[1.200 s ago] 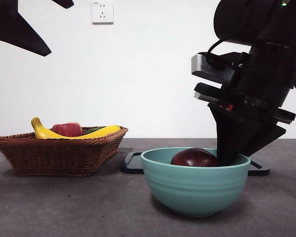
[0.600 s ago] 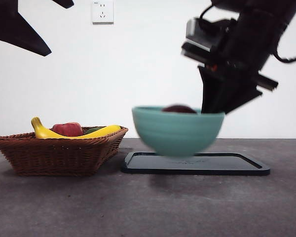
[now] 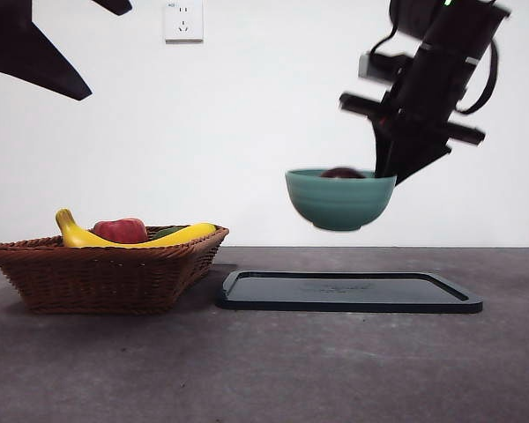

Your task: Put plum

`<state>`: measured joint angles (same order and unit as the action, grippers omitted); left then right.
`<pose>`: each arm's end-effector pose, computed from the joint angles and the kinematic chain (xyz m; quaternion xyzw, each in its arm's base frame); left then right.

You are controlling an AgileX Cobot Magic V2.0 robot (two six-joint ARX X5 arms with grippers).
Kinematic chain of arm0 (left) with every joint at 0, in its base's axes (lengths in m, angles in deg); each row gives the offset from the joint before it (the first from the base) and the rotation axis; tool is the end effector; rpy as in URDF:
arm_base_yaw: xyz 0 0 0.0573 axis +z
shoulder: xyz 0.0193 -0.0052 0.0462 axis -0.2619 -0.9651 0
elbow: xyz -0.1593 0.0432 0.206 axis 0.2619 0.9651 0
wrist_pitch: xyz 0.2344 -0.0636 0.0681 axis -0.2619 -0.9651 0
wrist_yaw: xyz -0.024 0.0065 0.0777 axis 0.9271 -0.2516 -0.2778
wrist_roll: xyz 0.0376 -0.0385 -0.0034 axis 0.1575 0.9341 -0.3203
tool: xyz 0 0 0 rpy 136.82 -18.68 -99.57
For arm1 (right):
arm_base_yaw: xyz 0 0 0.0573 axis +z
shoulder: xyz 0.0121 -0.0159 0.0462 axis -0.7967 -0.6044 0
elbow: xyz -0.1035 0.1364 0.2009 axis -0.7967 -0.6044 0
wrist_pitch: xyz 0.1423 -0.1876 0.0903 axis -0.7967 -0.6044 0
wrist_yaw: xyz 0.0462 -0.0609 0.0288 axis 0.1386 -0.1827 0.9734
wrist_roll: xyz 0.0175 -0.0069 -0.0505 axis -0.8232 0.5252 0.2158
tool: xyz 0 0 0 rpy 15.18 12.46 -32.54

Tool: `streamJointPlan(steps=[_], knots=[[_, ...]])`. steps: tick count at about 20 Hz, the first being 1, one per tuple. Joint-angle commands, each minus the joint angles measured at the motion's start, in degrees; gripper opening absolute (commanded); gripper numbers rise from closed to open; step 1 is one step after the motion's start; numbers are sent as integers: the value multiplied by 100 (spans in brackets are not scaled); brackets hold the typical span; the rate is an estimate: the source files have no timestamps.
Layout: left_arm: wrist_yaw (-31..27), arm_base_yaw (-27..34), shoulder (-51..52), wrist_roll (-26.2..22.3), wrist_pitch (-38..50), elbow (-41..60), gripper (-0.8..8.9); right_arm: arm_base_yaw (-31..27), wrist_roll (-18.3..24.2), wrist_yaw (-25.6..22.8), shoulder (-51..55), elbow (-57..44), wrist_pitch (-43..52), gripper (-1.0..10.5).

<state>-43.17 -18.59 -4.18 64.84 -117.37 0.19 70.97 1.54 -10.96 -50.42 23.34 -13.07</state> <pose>0.1426 -0.1114 0.3011 0.0161 0.4090 -0.4613 0.7872 0.3540 0.1207 0.2593 0.0323 0.4630 0.1722 0.8689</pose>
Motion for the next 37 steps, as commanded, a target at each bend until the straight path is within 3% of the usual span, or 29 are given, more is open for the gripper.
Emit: streamJointPlan(steps=[1, 11, 14, 16, 20, 28, 37], knots=[[33, -37, -28, -7, 31, -55, 374, -4, 68, 17, -476, 212, 140, 8], [33, -37, -28, -9, 26, -55, 374, -2, 79, 17, -1198, 234, 374, 13], [33, -37, -28, -9, 33, -55, 374, -2, 48, 11, -1147, 240, 354, 182], [33, -37, -28, -9, 33, -55, 374, -11, 46, -2, -929, 243, 306, 194], [33, -37, -28, -9, 39, -55, 374, -39, 79, -22, 109, 245, -37, 194], [33, -37, -28, -11, 35, -55, 374, 7, 267, 42, 2785, 0, -1683, 194], [33, -37, -28, -9, 33, -55, 374, 321, 197, 822, 5390, -2302, -1620, 194]])
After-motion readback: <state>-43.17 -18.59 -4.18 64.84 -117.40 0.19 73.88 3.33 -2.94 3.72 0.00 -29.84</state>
